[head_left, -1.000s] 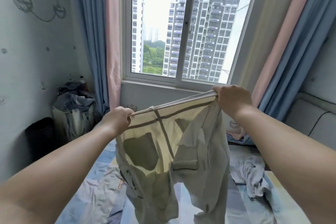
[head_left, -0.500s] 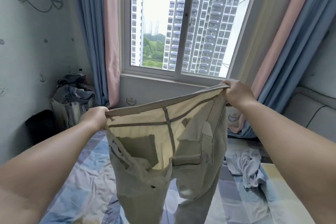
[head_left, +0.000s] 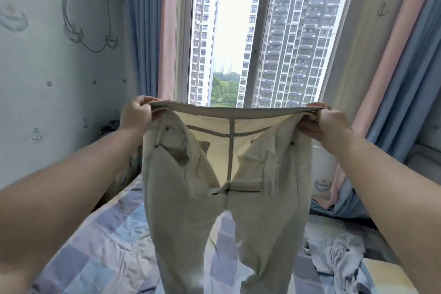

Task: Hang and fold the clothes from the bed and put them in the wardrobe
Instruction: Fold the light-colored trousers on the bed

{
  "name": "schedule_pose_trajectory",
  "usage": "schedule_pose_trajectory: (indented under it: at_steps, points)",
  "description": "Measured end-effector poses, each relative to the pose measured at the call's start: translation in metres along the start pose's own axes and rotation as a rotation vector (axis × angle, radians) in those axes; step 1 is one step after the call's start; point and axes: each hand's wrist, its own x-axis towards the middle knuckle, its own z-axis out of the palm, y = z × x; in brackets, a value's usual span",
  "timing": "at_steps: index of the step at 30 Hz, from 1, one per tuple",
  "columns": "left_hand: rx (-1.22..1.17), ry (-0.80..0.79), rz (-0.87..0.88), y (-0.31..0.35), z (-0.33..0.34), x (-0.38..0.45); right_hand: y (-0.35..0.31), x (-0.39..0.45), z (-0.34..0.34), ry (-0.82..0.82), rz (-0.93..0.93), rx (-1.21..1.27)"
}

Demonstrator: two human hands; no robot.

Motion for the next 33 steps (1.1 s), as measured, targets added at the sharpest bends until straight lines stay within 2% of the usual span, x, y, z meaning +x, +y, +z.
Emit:
schedule_pose_trajectory:
  at_steps: [3,6,9,13,19,23,26,29,33]
  points:
    - [0.279,-0.034,0.331,0.056,0.009,-0.002,-0.034,0.011,-0.014,-0.121,-0.127,0.120]
    - [0.633,-0.095,0.623,0.095,0.015,-0.014,-0.049,0.012,-0.028,-0.244,-0.256,0.064]
    - [0.775,0.018,0.645,0.120,0.018,-0.036,-0.043,0.014,-0.045,-0.200,-0.291,-0.024]
    - [0.893,0.034,0.667,0.133,0.033,-0.067,-0.036,0.015,-0.071,-0.041,-0.335,-0.056]
    - [0.807,0.082,0.835,0.170,0.085,-0.100,-0.093,0.026,-0.118,0.078,-0.454,-0.080]
    - [0.630,0.065,0.806,0.193,0.101,-0.104,-0.154,0.044,-0.132,0.048,-0.510,-0.084]
    - [0.590,0.039,0.737,0.189,0.090,-0.107,-0.168,0.051,-0.120,-0.019,-0.513,-0.112]
    - [0.546,0.051,0.587,0.155,0.074,-0.108,-0.142,0.057,-0.092,-0.093,-0.478,-0.166]
    - [0.511,0.090,0.299,0.057,0.035,-0.125,-0.048,0.071,-0.035,-0.224,-0.350,-0.274]
